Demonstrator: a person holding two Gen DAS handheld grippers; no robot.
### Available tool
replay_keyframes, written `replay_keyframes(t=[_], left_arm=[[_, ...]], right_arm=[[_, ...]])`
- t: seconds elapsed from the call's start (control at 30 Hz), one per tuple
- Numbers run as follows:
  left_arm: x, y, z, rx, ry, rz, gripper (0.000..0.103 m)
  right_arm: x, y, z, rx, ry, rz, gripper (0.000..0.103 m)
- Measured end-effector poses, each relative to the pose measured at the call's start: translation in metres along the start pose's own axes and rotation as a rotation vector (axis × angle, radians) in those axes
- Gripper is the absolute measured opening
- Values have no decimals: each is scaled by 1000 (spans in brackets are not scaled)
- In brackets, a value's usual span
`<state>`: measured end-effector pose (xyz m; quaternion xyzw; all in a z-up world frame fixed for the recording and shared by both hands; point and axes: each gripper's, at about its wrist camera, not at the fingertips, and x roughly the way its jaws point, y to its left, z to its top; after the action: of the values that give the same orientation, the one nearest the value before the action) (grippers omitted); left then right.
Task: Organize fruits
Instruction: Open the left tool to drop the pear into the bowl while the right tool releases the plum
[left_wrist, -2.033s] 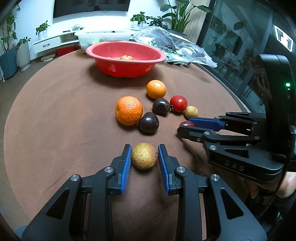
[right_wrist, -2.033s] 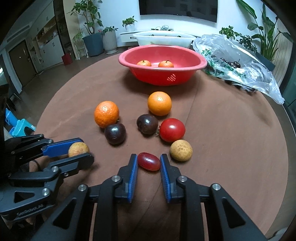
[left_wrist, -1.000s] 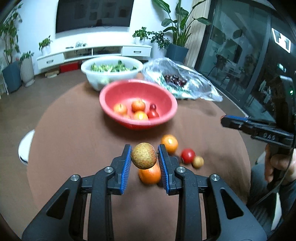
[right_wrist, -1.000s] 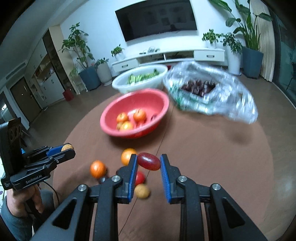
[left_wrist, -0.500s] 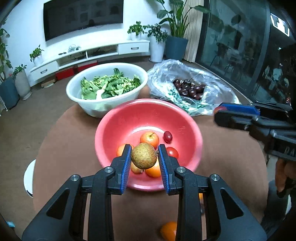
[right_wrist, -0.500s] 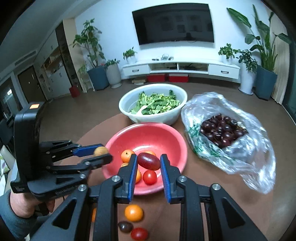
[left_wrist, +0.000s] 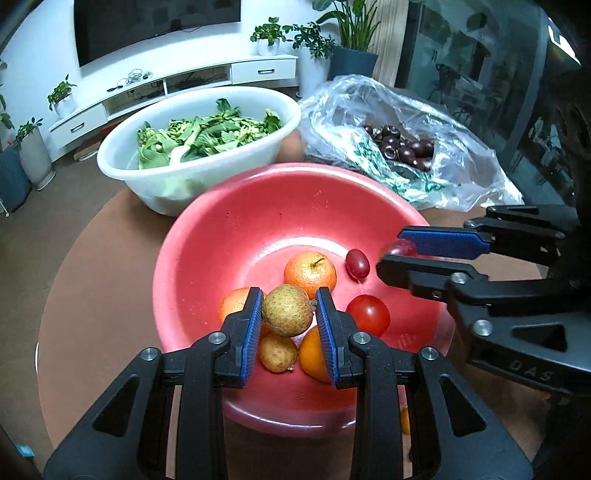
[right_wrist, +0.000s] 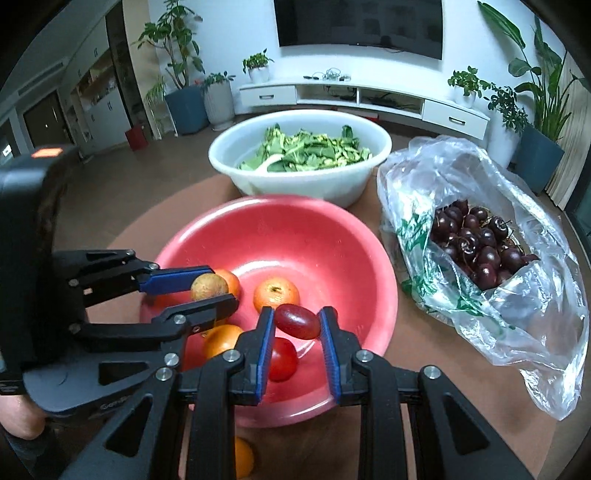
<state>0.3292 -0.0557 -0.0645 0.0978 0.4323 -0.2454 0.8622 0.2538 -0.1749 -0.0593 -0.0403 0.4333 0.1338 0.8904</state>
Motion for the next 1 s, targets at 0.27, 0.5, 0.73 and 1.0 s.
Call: replay_keyframes(t=[0.27,0.5,0.73,1.0], left_arm=[[10,-1,-4,4,18,15,28],[9,-1,-5,8,16,23,33],[2,-3,-6,5,-9,32,53],[-35,4,-17,-36,-76,36,78]], right_arm=[[11,3,2,-34,21,-33,27],[21,3,3,-30,40,-43,28],[22,-1,-1,-24,48,-54,29],[4,-1,-4,-12,8,-41,56]])
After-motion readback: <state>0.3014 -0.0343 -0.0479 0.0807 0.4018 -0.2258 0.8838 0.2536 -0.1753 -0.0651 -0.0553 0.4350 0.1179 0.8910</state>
